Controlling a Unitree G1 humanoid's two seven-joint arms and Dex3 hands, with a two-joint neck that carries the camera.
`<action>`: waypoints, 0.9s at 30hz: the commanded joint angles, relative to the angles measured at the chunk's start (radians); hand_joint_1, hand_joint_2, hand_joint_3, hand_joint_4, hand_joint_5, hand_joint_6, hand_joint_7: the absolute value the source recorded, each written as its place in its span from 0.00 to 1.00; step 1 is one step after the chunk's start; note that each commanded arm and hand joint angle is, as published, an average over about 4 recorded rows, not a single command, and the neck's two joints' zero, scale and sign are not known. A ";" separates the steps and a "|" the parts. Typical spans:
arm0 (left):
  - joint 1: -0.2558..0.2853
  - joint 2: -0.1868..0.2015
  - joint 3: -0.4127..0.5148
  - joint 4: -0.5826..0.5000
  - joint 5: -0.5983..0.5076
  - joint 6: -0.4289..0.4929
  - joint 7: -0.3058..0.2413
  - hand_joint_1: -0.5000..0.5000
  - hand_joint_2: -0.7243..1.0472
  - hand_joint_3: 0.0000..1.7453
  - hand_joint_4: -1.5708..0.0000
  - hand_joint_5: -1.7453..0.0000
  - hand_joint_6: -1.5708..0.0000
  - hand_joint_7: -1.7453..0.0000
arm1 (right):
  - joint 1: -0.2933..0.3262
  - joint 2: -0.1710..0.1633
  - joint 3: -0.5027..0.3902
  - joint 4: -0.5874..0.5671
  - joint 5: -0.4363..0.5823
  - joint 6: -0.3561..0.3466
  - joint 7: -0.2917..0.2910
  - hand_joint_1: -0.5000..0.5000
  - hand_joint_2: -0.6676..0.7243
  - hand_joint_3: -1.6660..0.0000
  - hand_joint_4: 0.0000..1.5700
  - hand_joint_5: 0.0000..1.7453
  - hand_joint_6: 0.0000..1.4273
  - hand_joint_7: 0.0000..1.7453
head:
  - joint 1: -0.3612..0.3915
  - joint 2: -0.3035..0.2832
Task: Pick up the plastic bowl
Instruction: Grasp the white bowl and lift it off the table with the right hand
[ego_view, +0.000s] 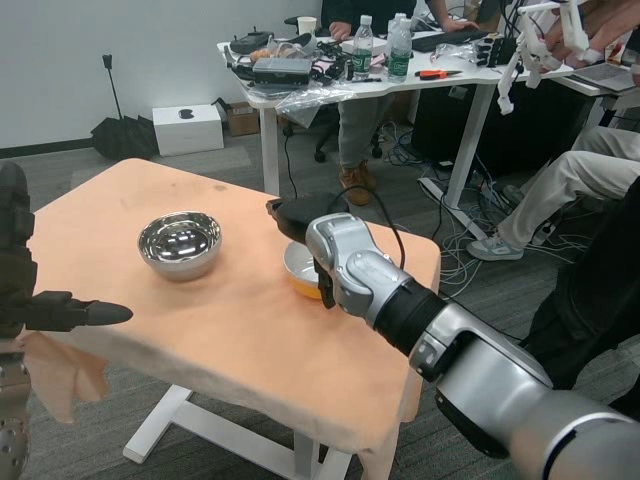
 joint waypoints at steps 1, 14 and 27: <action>0.002 0.005 0.002 0.005 -0.001 -0.008 0.000 0.00 0.35 0.00 1.00 1.00 1.00 1.00 | -0.023 -0.001 0.008 0.029 -0.008 0.014 0.033 0.12 0.36 0.90 0.00 0.00 0.00 0.04 | -0.005 -0.005; -0.003 0.006 -0.005 0.016 -0.003 -0.008 0.000 0.00 0.35 0.01 1.00 1.00 1.00 1.00 | -0.094 0.026 0.011 0.220 0.011 -0.030 0.047 0.12 0.33 0.90 0.00 0.00 0.00 0.04 | -0.006 -0.010; -0.002 0.005 -0.006 0.022 -0.003 -0.008 0.000 0.00 0.35 0.05 1.00 1.00 1.00 1.00 | -0.129 0.039 0.050 0.310 0.026 -0.067 0.043 0.12 0.31 0.86 0.00 0.26 0.00 0.08 | -0.005 -0.016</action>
